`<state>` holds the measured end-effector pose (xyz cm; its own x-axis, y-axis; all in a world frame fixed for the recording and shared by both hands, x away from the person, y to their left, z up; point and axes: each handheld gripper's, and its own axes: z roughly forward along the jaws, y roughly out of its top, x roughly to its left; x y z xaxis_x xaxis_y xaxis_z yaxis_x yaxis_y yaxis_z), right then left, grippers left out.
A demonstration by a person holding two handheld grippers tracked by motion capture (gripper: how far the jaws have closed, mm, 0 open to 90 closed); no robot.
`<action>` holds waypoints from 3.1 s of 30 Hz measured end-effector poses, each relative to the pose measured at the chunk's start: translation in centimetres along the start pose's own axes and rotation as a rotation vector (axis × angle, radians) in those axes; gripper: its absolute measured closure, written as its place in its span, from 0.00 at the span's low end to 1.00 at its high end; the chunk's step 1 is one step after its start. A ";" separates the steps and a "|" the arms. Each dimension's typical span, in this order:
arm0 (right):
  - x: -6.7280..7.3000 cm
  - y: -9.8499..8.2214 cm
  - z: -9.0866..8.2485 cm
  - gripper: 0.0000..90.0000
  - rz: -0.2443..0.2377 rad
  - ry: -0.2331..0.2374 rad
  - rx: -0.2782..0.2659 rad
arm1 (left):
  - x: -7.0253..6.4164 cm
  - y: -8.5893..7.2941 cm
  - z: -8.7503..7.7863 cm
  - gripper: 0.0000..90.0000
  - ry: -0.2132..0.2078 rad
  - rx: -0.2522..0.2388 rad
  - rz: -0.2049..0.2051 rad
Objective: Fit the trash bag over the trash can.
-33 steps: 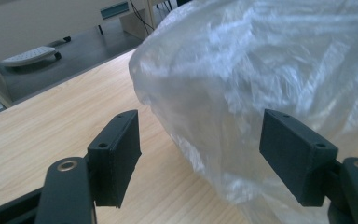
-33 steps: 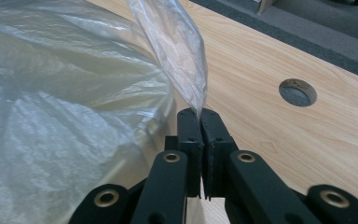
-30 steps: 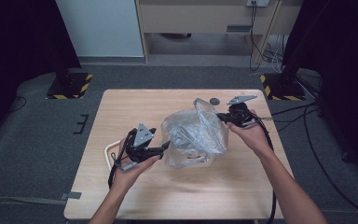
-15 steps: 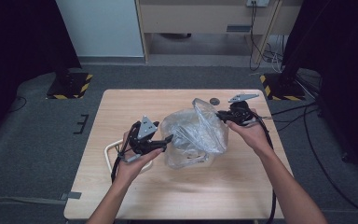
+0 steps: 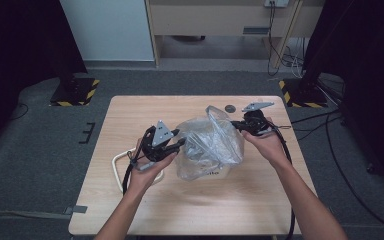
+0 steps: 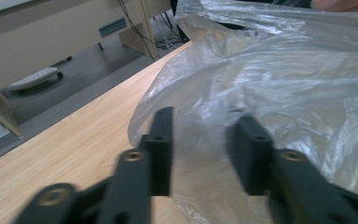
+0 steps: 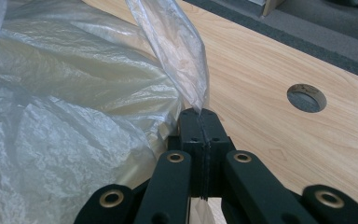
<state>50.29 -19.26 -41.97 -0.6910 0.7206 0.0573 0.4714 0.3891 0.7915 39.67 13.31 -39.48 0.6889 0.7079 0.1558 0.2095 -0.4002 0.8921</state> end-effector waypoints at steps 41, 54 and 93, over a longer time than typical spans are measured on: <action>-1.3 -3.2 1.9 1.00 0.030 -0.026 0.127 | 5.4 -4.4 7.4 1.00 0.016 0.228 -0.273; -1.4 -4.3 2.7 1.00 0.058 -0.009 0.158 | 5.1 -6.0 8.3 1.00 0.028 0.233 -0.313; -1.3 -5.3 3.1 1.00 0.070 0.001 0.183 | 5.3 -7.8 9.2 1.00 0.012 0.337 -0.300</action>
<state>50.33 -20.50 -48.12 -0.6531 0.7494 0.1090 0.6104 0.4358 0.6614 48.08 14.79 -49.54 0.5554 0.8276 -0.0814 0.6144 -0.3424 0.7108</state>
